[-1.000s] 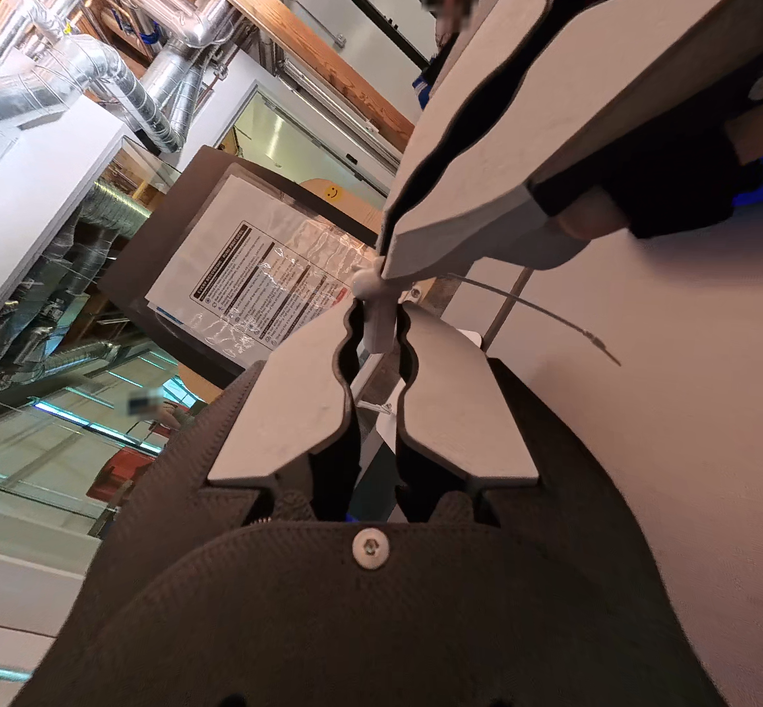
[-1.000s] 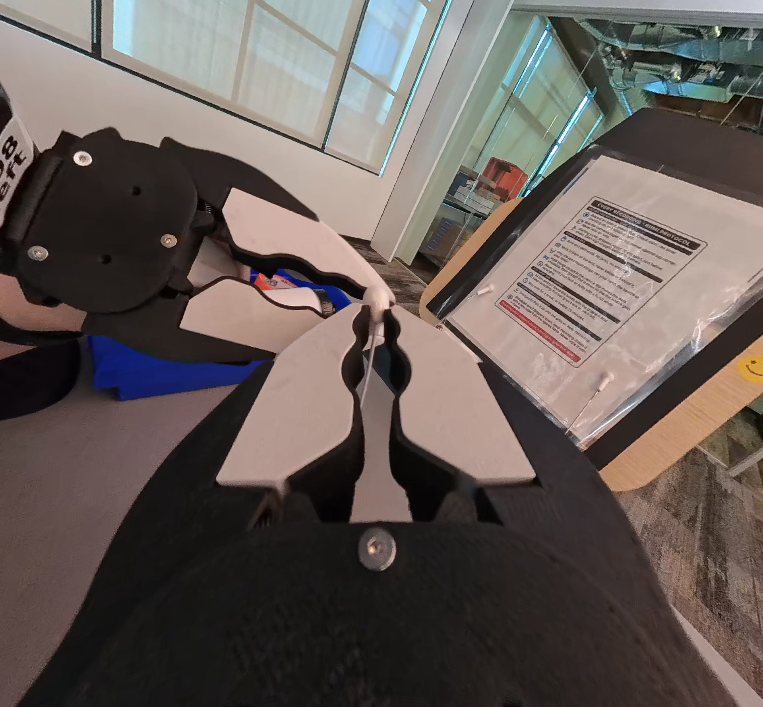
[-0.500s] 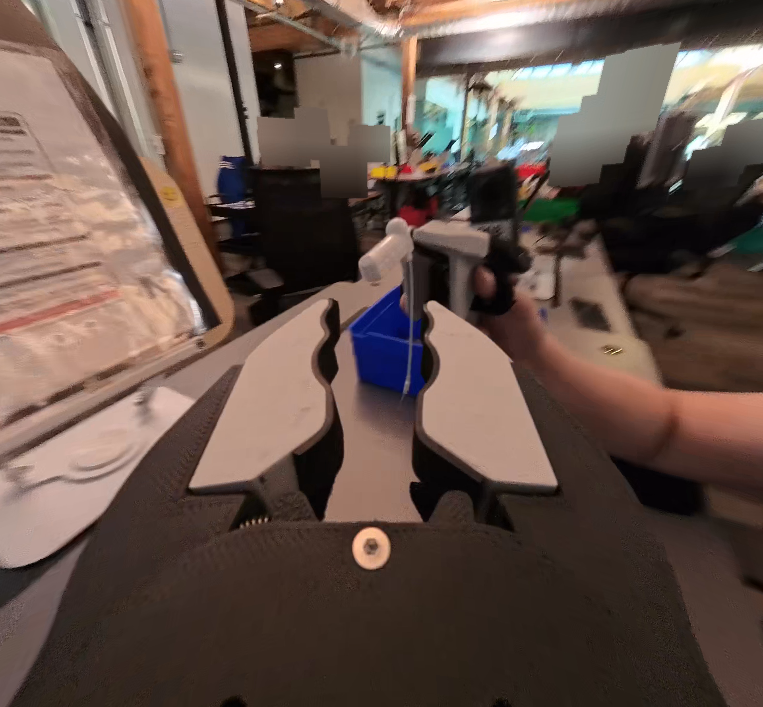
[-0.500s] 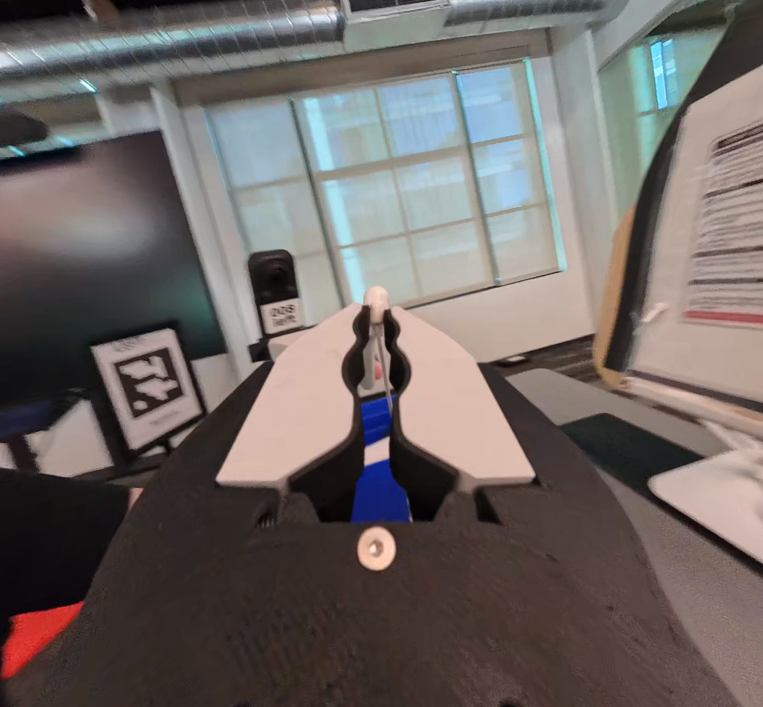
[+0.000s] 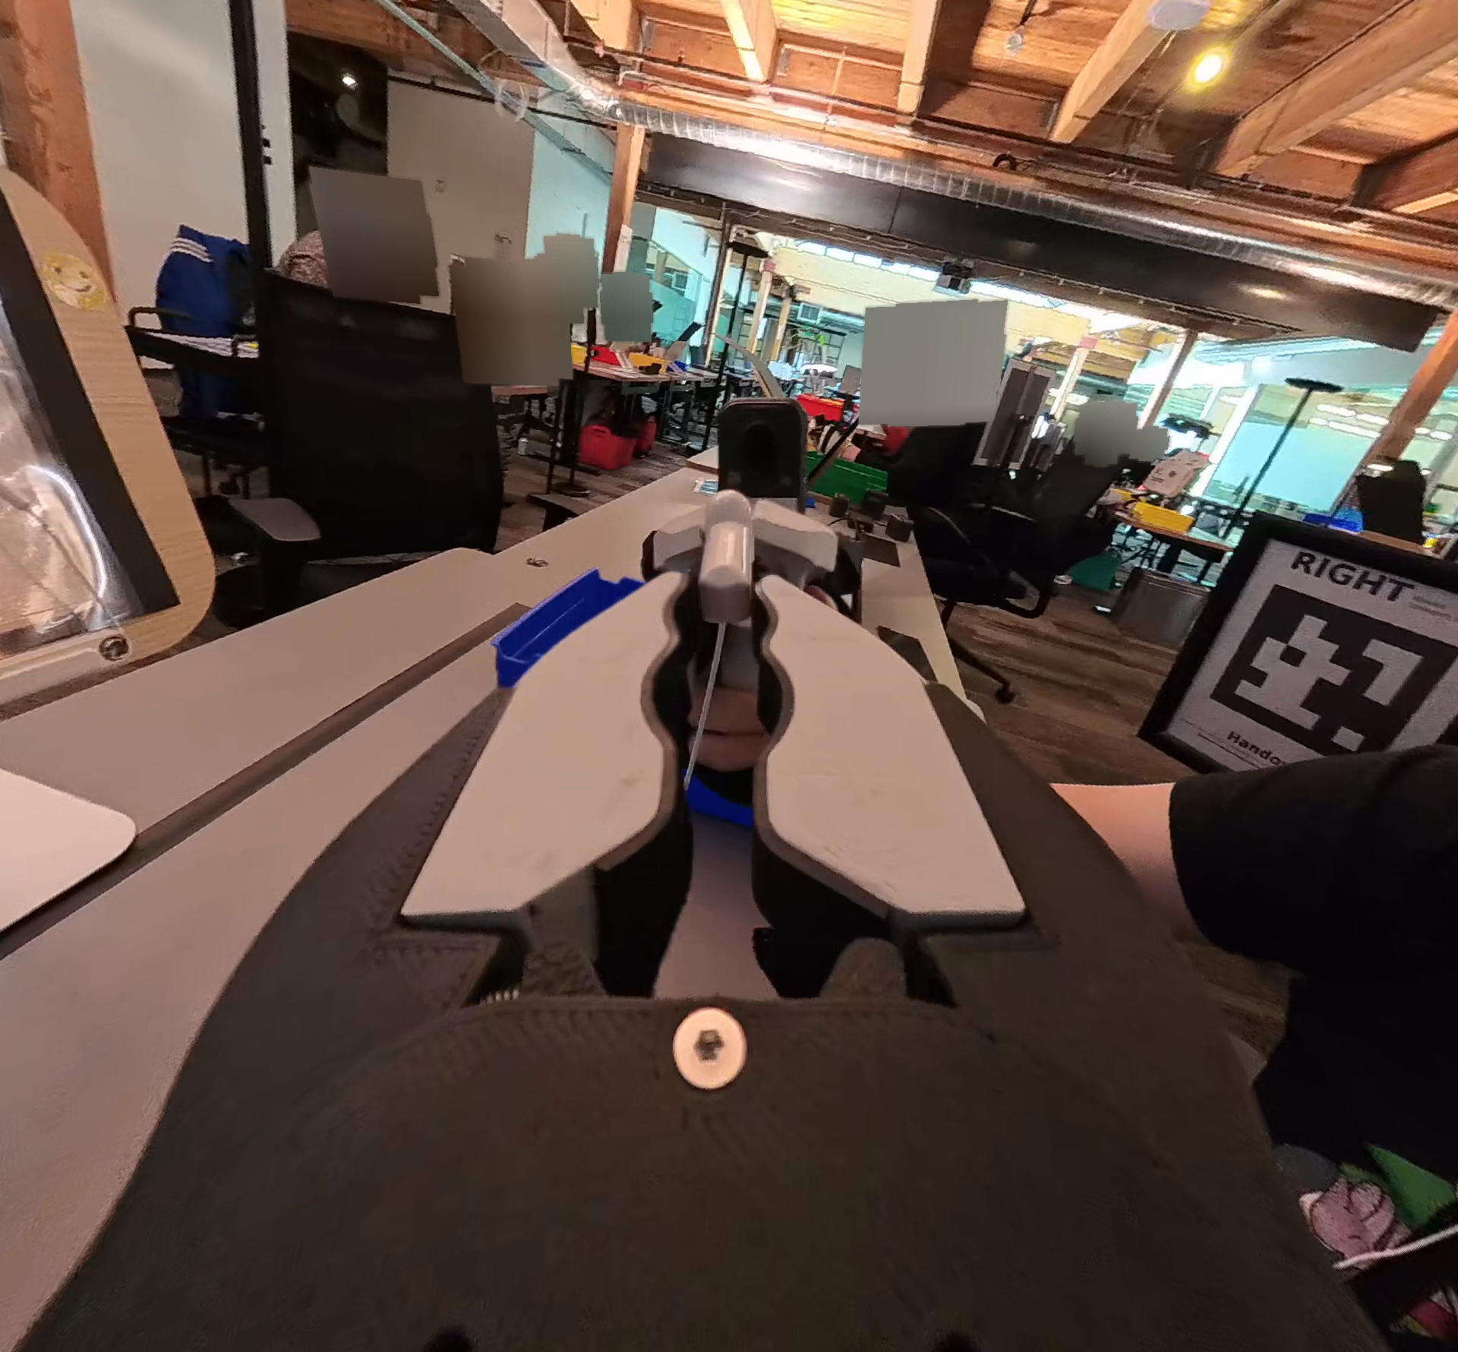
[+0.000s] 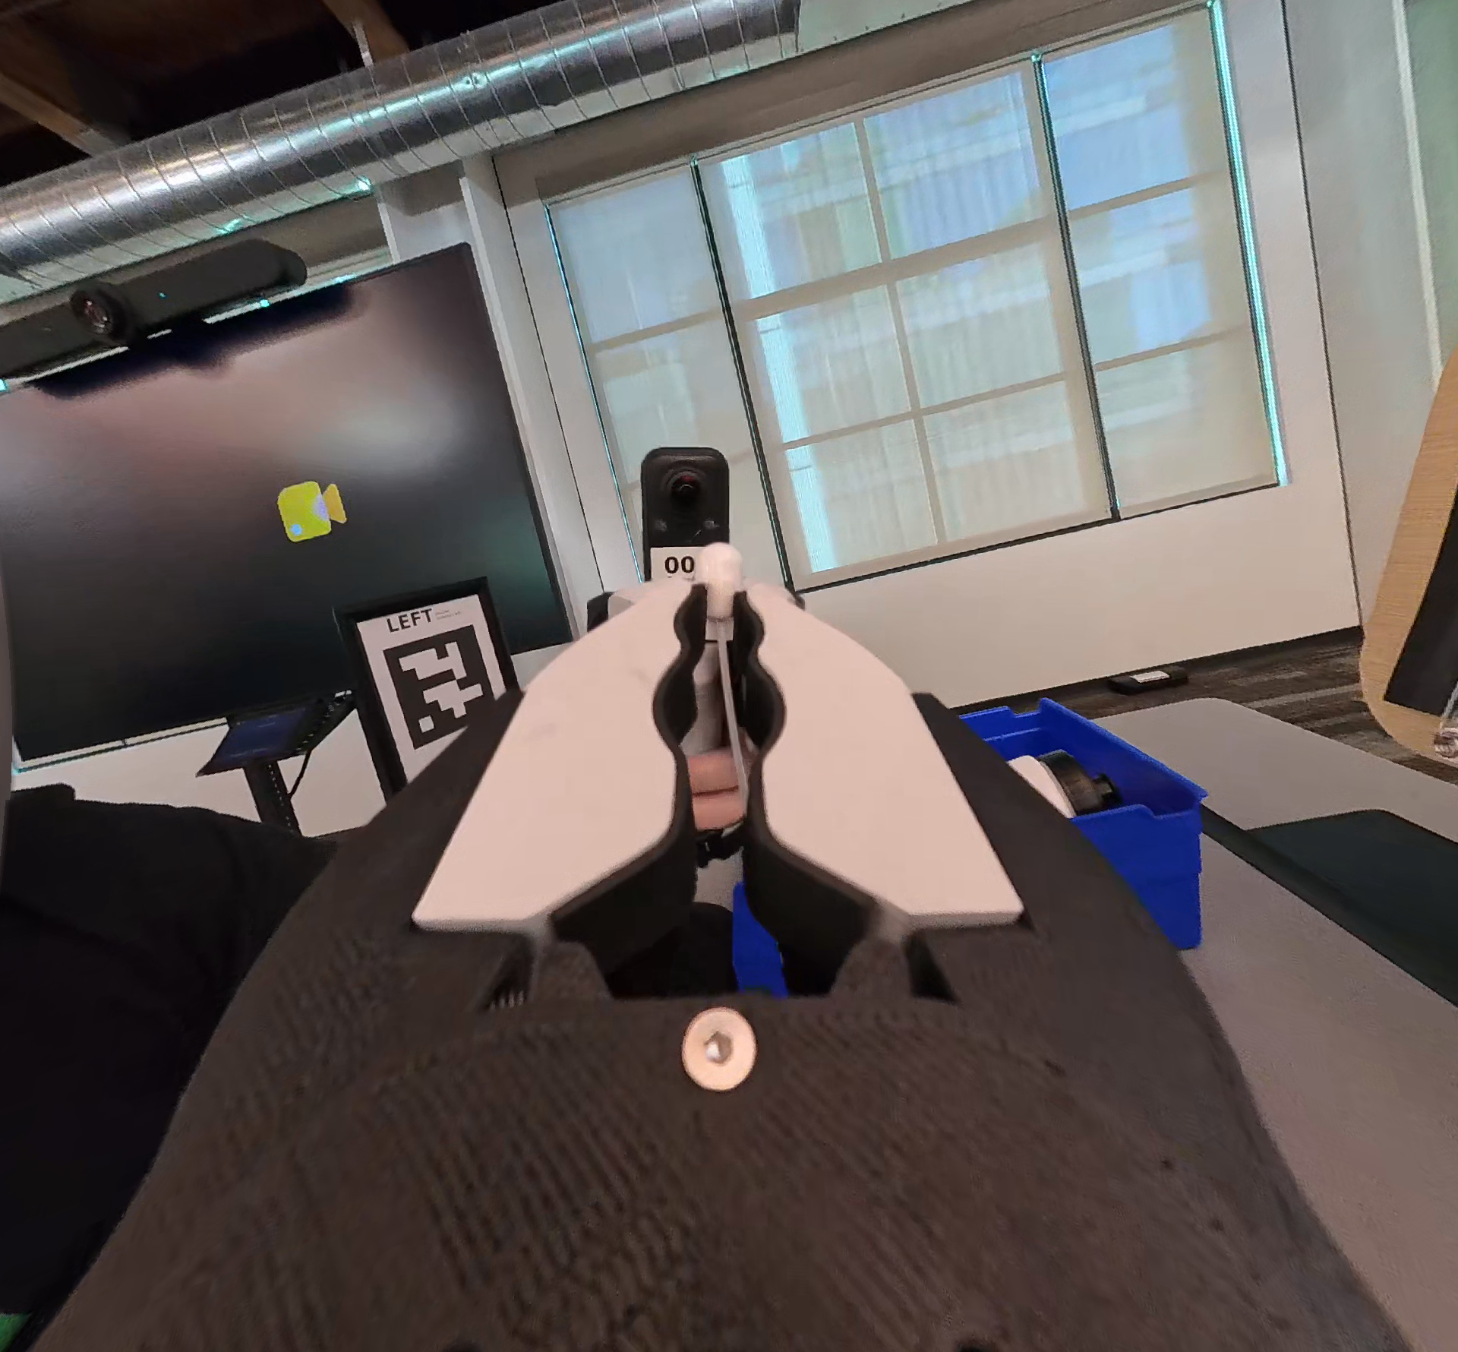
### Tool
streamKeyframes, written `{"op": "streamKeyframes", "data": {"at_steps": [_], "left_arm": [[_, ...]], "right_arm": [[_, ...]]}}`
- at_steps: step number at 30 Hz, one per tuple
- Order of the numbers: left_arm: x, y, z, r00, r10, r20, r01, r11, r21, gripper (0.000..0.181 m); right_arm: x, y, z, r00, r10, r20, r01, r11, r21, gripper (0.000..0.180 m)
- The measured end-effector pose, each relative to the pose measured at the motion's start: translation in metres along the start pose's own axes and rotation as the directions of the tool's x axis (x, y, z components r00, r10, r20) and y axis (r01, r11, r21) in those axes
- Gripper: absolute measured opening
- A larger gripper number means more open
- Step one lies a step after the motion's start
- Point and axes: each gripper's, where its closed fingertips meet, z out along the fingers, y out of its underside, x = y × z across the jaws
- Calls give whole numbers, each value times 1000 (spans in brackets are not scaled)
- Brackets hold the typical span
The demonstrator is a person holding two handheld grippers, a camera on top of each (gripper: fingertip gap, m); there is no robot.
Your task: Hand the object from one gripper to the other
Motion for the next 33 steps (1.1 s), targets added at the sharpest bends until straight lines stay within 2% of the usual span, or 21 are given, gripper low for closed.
{"op": "streamKeyframes", "data": {"at_steps": [2, 4, 6, 8, 10, 12, 15, 17, 20, 24, 26, 30, 31, 33], "left_arm": [[-1, 1, -1, 1000, 11, 3, -11, 1000, -12, 11], [-5, 2, -2, 999, 32, 30, -31, 999, -34, 11], [-9, 2, -4, 996, 59, 64, -56, 997, -52, 11], [-12, 3, -6, 992, 80, 95, -73, 994, -79, 11], [-17, 7, -7, 987, 91, 131, -75, 989, -125, 11], [-23, 12, -8, 977, 116, 176, -85, 981, -174, 10], [-27, 21, -8, 968, 131, 215, -78, 968, -241, 11], [-27, 28, -7, 966, 128, 224, -62, 958, -280, 11], [-26, 37, -4, 968, 114, 222, -37, 946, -323, 11], [-22, 45, -1, 975, 90, 203, -13, 936, -352, 11], [-22, 46, -1, 975, 96, 198, -19, 932, -361, 11], [-19, 39, 1, 980, 110, 168, -51, 946, -320, 15], [-19, 35, 0, 979, 115, 170, -60, 952, -299, 26], [-15, 26, 0, 979, 131, 157, -88, 963, -253, 42]], "right_arm": [[1, 2, 0, 1000, -15, -7, 15, 1000, -13, 7], [6, 4, 0, 992, -112, -58, 109, 993, -47, 8], [10, 4, -1, 950, -283, -130, 271, 957, -103, 24], [11, 7, 0, 855, -490, -169, 452, 865, -220, 34], [7, 11, 1, 697, -702, -148, 630, 698, -342, 35], [1, 14, 3, 474, -875, -98, 772, 467, -431, 35], [-3, 30, 6, 216, -975, 47, 827, 158, -540, 31], [4, 35, 6, 104, -990, 92, 795, 27, -606, 30], [13, 43, 5, 8, -989, 149, 751, -92, -654, 27], [23, 51, 2, -61, -975, 215, 709, -194, -678, 15], [24, 52, 1, -59, -973, 222, 704, -199, -682, 15], [24, 46, 0, -11, -984, 180, 706, -135, -695, 15], [25, 42, -1, -7, -988, 157, 706, -116, -698, 15], [25, 38, -1, 89, -992, 88, 725, 5, -689, 14]]}}
